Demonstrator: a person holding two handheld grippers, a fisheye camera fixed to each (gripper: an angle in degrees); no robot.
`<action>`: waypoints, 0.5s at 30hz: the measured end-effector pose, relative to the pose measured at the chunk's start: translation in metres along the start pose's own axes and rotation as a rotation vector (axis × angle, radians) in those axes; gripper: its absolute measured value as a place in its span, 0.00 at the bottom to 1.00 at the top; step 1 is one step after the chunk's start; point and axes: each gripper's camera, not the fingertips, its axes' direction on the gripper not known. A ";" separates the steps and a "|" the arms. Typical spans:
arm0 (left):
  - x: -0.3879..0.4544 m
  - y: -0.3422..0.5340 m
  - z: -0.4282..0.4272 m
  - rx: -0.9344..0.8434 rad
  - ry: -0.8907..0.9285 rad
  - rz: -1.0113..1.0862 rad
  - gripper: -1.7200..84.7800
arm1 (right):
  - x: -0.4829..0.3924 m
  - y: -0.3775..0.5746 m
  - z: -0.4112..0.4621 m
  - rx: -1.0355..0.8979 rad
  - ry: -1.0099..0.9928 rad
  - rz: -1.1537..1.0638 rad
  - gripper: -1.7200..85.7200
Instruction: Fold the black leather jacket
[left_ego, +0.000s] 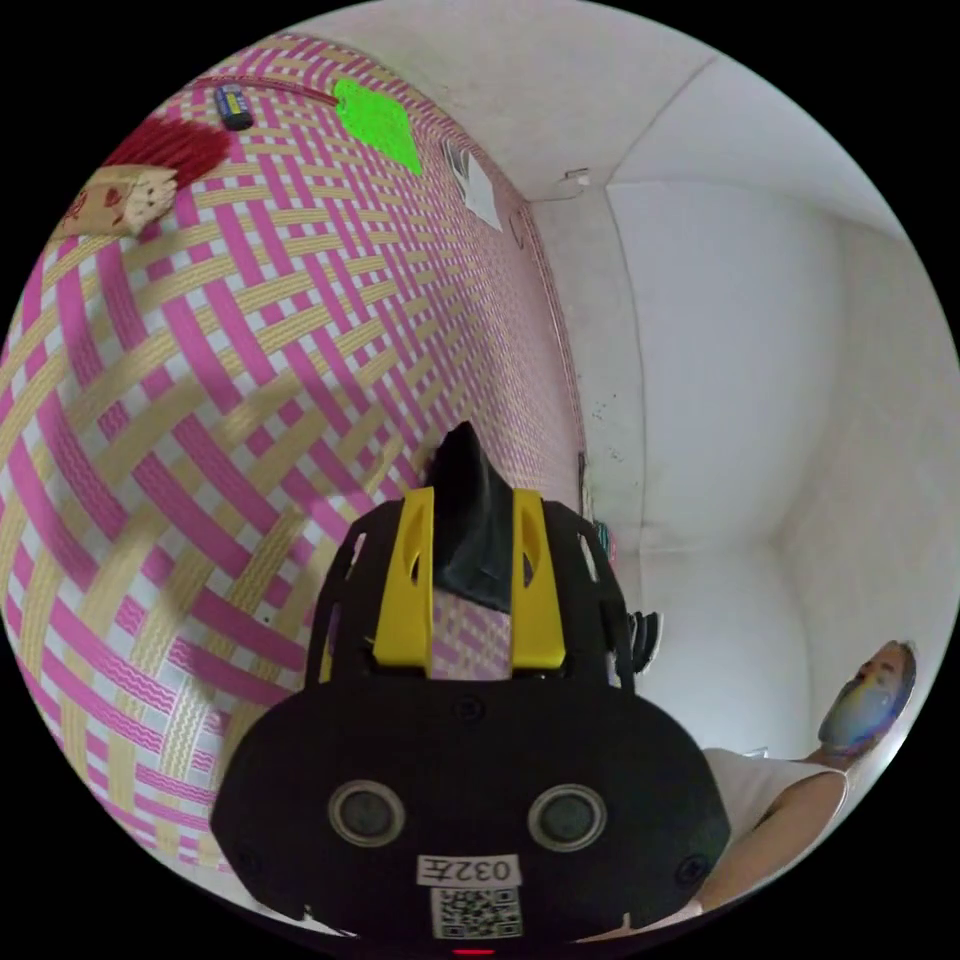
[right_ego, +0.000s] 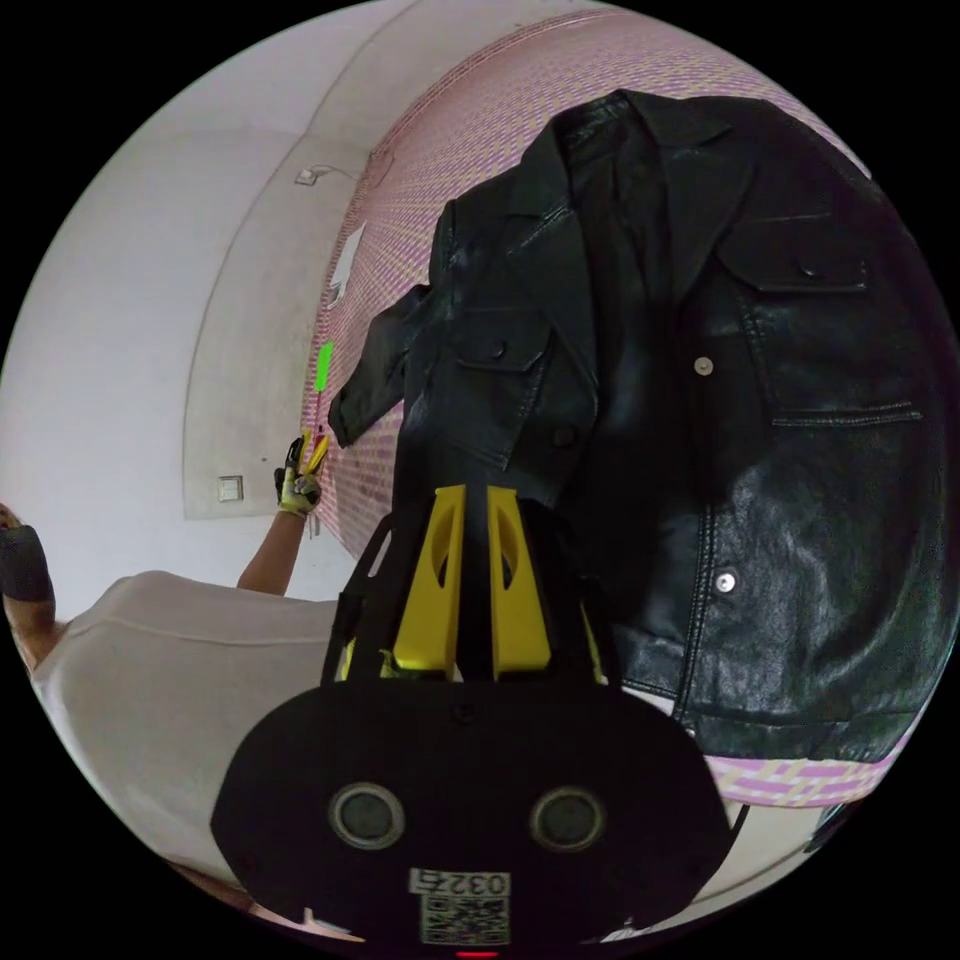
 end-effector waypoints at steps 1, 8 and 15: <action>0.002 -0.003 0.009 -0.033 -0.003 0.025 0.11 | -0.001 0.001 0.002 -0.008 0.000 -0.004 0.07; 0.028 -0.028 0.074 -0.210 -0.070 0.130 0.05 | -0.010 0.005 0.013 -0.032 0.005 -0.033 0.07; 0.084 -0.028 0.037 -0.089 0.148 0.116 0.01 | -0.015 0.025 0.003 0.009 0.041 -0.041 0.07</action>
